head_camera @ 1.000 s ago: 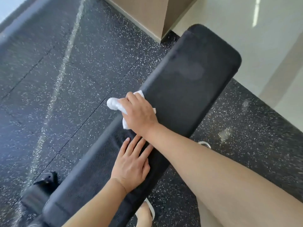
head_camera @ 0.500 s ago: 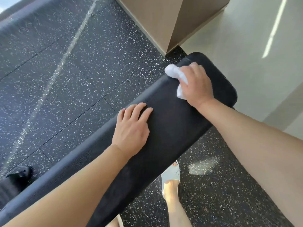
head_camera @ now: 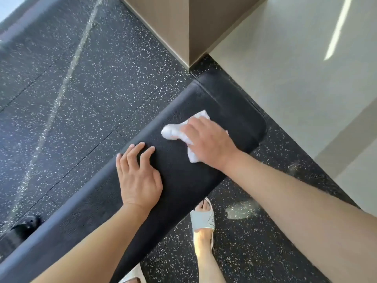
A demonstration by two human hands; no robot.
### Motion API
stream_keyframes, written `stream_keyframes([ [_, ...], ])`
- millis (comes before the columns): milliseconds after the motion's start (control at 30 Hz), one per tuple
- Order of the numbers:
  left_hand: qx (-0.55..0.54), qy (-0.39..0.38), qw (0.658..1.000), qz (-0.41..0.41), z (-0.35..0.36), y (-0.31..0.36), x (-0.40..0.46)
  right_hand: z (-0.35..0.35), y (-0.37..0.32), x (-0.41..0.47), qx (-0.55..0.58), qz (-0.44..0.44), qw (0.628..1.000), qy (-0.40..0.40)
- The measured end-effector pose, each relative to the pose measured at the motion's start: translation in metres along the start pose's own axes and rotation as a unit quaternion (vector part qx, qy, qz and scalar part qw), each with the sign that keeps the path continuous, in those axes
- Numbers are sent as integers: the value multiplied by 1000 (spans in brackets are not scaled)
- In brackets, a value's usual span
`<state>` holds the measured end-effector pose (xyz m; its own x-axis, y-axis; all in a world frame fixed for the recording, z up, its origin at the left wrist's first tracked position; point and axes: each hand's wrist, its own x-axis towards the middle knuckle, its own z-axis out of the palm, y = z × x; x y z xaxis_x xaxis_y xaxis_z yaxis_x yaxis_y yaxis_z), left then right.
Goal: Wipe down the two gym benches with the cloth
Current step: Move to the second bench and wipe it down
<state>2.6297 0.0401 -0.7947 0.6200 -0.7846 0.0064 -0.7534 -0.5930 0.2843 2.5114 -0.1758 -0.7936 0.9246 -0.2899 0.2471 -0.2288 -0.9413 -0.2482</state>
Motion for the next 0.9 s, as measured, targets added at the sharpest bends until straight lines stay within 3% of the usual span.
stream_keyframes([
  [133,-1,5,1000,-6,3,-1,-2,-14,61,20,-51,155,986,21],
  [300,-21,-5,1000,-3,-1,0,0,-4,20,30,-62,265,961,43],
  [600,-35,-64,993,91,-16,-48,-41,-1,-21,36,-72,288,955,5],
  [900,-3,-98,994,53,-61,-161,-165,50,-209,36,-16,171,984,-39],
])
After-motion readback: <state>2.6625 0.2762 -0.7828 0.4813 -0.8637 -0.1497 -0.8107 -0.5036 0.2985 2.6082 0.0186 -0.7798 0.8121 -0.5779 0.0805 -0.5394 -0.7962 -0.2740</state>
